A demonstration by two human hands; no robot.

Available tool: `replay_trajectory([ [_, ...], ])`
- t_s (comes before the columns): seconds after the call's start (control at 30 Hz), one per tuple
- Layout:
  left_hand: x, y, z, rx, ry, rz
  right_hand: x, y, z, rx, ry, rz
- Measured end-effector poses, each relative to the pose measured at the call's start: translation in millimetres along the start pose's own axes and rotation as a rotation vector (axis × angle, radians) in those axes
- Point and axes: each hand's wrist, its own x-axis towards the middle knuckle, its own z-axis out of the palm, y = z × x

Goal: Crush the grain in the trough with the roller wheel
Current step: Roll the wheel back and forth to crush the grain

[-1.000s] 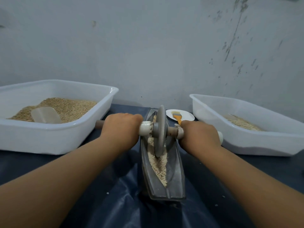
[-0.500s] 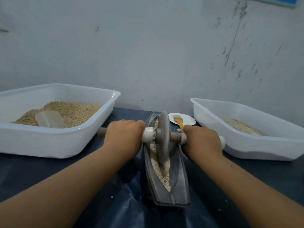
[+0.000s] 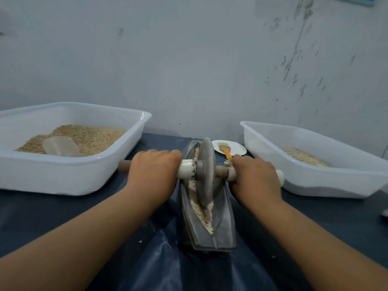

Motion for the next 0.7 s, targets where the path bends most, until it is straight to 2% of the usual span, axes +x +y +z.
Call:
replay_trajectory([
  [0.17,-19.1,-1.5,-6.1,-0.027,0.154,0.105,-28.6,7.7,3.1,0.081,0.248,-0.087],
  [0.2,-18.6,-2.3,-6.3,-0.02,0.141,0.098,-30.4,8.4,3.2,0.071,0.261,-0.089],
  [0.37,0.3,2.0,-3.8,0.025,0.01,0.007,-11.6,0.0,-2.0,0.028,0.021,-0.006],
  [0.43,-2.8,3.0,-7.3,-0.001,0.013,0.007,-13.9,0.2,-2.6,0.048,0.022,-0.001],
  [0.57,-25.2,-1.8,-9.6,-0.043,0.141,0.083,-36.3,6.4,0.3,0.126,0.226,-0.096],
  [0.6,-26.6,-2.5,-10.7,-0.042,0.128,0.072,-37.3,7.0,0.5,0.119,0.255,-0.108],
  [0.7,-16.2,1.1,-10.3,-0.016,0.042,0.019,-28.4,1.3,-3.4,0.072,0.147,-0.071],
])
